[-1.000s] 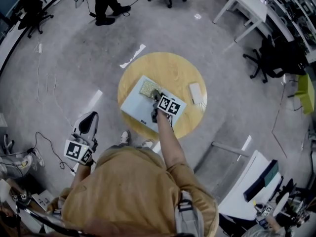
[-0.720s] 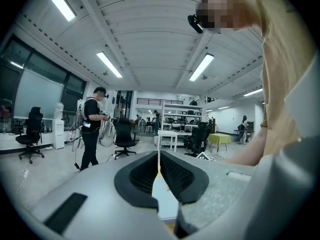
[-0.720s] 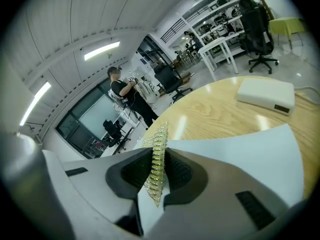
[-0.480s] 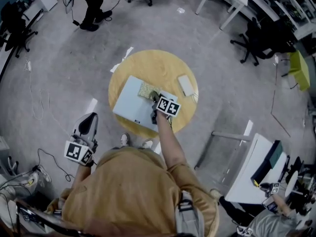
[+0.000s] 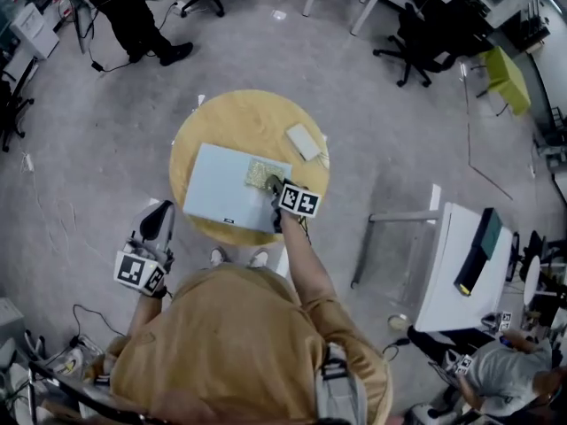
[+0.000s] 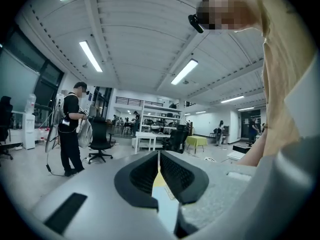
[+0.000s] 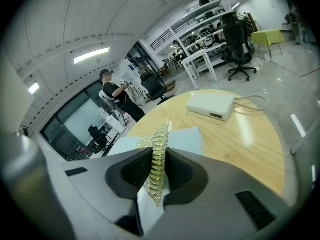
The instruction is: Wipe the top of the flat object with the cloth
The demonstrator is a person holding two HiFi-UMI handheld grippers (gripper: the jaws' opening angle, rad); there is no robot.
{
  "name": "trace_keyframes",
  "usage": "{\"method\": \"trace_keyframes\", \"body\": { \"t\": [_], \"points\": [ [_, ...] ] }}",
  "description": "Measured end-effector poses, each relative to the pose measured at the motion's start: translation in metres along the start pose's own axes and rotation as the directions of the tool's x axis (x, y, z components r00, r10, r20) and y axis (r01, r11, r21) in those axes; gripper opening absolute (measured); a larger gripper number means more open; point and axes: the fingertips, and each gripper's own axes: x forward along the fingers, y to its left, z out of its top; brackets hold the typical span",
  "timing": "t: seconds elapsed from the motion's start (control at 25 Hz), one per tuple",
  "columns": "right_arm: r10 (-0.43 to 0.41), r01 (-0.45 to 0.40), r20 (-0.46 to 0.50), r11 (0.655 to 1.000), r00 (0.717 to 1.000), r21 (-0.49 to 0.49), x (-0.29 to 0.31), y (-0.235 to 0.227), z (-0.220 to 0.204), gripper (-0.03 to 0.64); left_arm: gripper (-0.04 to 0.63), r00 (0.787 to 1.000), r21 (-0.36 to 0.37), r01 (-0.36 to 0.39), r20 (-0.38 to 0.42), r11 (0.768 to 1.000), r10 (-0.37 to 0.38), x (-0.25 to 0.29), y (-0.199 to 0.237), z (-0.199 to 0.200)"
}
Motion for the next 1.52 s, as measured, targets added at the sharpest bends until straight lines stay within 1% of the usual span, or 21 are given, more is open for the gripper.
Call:
{"method": "trace_keyframes", "body": {
  "t": [0.12,0.32,0.44,0.64,0.8,0.96,1.08,1.16,1.24,1.36,1.52],
  "points": [
    [-0.028,0.028,0.023,0.999,0.999,0.027,-0.019,-0.017,-0.001,0.061,0.015,0.999,0.013,0.047,0.004,0.999,-0.047,0.010,-0.009,0.005],
    [-0.074,0.071,0.062,0.996,0.995,0.048,-0.045,-0.053,0.002,0.061,0.015,0.995,0.039,0.103,0.006,0.994,-0.104,0.027,-0.024,0.009],
    [-0.099,0.096,0.073,0.995,0.992,0.040,-0.057,-0.066,0.004,0.061,0.015,0.992,0.044,0.128,0.005,0.991,-0.128,0.034,-0.027,0.009],
    [-0.136,0.137,0.091,0.991,0.986,-0.006,-0.082,-0.077,0.002,0.061,0.015,0.986,0.042,0.168,0.001,0.985,-0.168,0.038,-0.036,0.009],
    [-0.160,0.158,0.118,0.987,0.980,0.022,-0.102,-0.090,-0.002,0.061,0.015,0.982,0.040,0.189,0.004,0.981,-0.189,0.040,-0.044,0.009],
    [-0.188,0.183,0.189,0.982,0.964,0.044,-0.132,-0.101,0.004,0.061,0.015,0.977,0.040,0.211,0.005,0.977,-0.212,0.040,-0.054,0.005],
    [-0.223,0.223,0.247,0.974,0.943,0.028,-0.162,-0.105,0.013,0.060,0.015,0.972,0.034,0.233,-0.002,0.972,-0.233,0.044,-0.061,0.003],
    [-0.225,0.229,0.283,0.973,0.932,0.020,-0.178,-0.104,0.017,0.060,0.015,0.968,0.032,0.251,-0.006,0.967,-0.251,0.049,-0.065,0.001],
    [-0.212,0.227,0.315,0.974,0.925,-0.011,-0.193,-0.097,0.020,0.060,0.015,0.964,0.031,0.266,-0.007,0.963,-0.266,0.053,-0.071,0.000],
    [-0.185,0.236,0.376,0.967,0.908,-0.094,-0.220,-0.074,0.032,0.060,0.015,0.955,0.038,0.296,-0.002,0.955,-0.296,0.062,-0.083,0.000],
    [-0.111,0.235,0.455,0.946,0.884,-0.224,-0.254,-0.035,0.058,0.060,0.015,0.947,0.058,0.319,0.007,0.946,-0.320,0.071,-0.094,0.000]
  ]
}}
